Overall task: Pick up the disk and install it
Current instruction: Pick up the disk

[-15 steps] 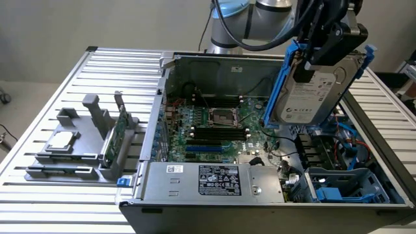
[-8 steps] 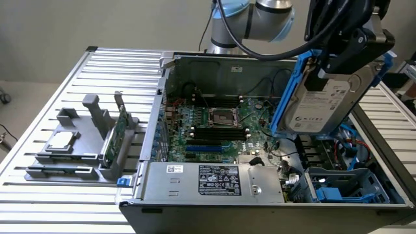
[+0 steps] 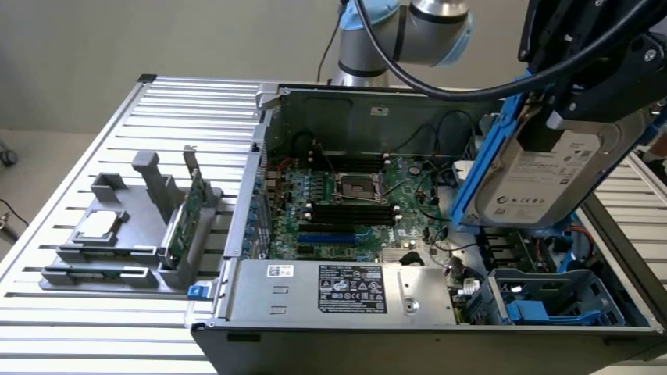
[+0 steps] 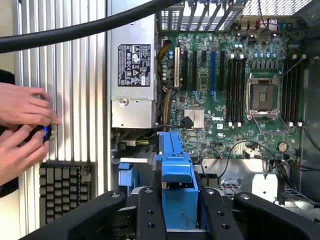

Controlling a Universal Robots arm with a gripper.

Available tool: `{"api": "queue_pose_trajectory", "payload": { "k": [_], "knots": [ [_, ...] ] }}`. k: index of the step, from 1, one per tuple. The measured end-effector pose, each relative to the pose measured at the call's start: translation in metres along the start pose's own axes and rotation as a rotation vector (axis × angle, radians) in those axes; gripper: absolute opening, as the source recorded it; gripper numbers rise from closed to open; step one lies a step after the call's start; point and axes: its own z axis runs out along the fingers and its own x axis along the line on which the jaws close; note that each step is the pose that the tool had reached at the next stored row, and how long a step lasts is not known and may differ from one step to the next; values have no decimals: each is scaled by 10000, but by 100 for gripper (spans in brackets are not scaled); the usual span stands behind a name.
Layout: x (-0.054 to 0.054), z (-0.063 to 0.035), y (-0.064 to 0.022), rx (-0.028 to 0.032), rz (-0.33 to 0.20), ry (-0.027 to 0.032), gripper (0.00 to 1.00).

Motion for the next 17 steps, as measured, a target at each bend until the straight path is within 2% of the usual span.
{"api": "queue_pose_trajectory", "payload": {
  "k": [5, 9, 13, 17],
  "knots": [
    [188, -42, -41, -37, -1, -1, 32],
    [300, -42, -131, -37, 0, -1, 32],
    [361, -22, -279, -38, -1, -3, 32],
    [364, 45, -352, -37, 0, 2, 32]
  ]
}}
